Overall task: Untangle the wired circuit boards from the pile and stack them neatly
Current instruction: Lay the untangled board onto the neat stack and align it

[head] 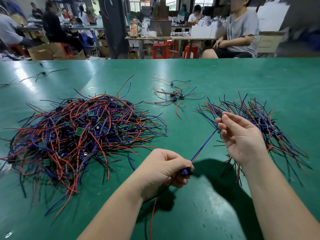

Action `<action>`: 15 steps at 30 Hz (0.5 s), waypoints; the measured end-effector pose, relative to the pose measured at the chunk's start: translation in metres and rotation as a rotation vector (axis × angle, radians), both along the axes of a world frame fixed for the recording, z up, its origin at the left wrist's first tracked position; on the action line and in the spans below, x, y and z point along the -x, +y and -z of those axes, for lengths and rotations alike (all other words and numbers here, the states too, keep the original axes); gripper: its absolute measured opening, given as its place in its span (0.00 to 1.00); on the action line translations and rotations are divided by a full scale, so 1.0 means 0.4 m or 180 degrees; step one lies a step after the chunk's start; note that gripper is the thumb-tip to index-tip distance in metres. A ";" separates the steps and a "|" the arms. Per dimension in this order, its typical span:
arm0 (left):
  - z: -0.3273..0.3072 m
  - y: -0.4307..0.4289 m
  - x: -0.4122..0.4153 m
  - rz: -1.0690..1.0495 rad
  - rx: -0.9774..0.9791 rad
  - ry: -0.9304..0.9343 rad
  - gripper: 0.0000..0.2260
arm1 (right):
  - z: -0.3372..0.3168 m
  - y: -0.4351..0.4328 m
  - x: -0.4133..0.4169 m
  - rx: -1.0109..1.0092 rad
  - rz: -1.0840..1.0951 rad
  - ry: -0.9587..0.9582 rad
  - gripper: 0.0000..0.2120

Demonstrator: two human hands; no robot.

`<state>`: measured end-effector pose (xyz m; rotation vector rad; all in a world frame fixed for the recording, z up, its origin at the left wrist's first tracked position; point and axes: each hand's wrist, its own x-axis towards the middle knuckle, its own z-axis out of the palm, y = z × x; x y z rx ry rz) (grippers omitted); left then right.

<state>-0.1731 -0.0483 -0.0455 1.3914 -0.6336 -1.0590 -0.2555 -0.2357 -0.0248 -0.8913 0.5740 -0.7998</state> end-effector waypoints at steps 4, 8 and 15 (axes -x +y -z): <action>0.005 -0.003 -0.006 -0.0081 0.0009 -0.0051 0.05 | -0.001 -0.011 0.008 -0.0074 -0.0310 -0.0052 0.07; 0.005 0.001 -0.009 0.0109 -0.0053 -0.0123 0.05 | -0.006 -0.022 0.018 -0.0116 -0.0572 -0.0201 0.12; 0.014 0.002 -0.013 0.0028 -0.0292 -0.0551 0.07 | 0.014 -0.009 0.011 0.1110 -0.0158 0.0449 0.09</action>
